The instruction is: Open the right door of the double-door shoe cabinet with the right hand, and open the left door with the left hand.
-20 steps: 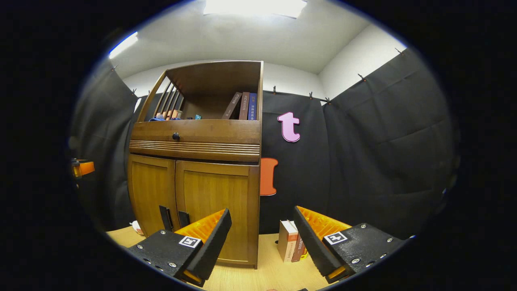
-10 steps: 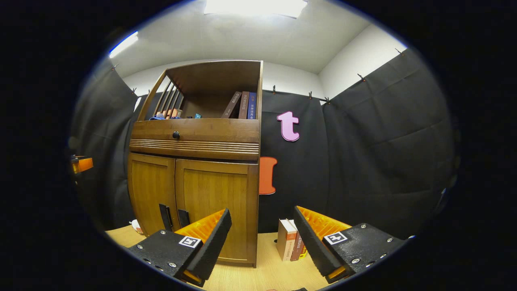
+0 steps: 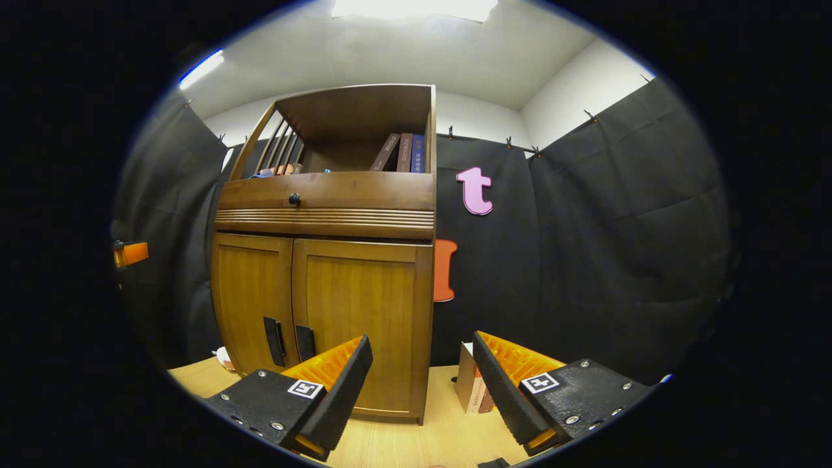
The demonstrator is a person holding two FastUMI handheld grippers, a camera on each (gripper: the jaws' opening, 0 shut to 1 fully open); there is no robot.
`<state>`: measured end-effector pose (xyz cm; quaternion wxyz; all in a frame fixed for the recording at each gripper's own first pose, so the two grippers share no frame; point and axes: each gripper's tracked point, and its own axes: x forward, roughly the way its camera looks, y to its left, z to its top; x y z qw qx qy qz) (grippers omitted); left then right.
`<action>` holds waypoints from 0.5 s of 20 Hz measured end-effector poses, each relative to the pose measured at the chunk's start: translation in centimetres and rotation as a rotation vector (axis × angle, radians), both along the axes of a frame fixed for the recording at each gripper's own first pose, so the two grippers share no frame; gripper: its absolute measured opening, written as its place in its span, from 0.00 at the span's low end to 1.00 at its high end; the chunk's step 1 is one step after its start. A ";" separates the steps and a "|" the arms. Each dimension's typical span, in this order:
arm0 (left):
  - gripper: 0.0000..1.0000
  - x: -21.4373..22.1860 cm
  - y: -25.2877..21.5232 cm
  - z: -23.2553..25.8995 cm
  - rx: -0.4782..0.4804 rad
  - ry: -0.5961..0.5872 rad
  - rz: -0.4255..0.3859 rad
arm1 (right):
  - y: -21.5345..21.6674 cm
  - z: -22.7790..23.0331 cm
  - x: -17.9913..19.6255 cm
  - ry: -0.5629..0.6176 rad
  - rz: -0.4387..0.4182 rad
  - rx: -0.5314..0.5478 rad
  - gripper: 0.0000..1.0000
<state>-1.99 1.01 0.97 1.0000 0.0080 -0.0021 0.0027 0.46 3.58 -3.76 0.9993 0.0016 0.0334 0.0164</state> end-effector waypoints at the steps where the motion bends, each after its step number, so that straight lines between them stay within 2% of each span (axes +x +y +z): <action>1: 0.94 0.0 0.1 -0.1 -0.001 0.001 -0.004 | 0.7 -0.5 0.3 0.007 0.009 0.009 0.95; 6: 0.94 -0.4 0.7 -0.5 0.001 0.011 0.004 | 5.6 -3.2 1.6 0.050 0.098 0.078 0.95; 10: 0.94 -0.7 1.6 -0.6 0.004 0.014 0.021 | 9.4 -4.9 3.4 0.053 0.131 0.079 0.95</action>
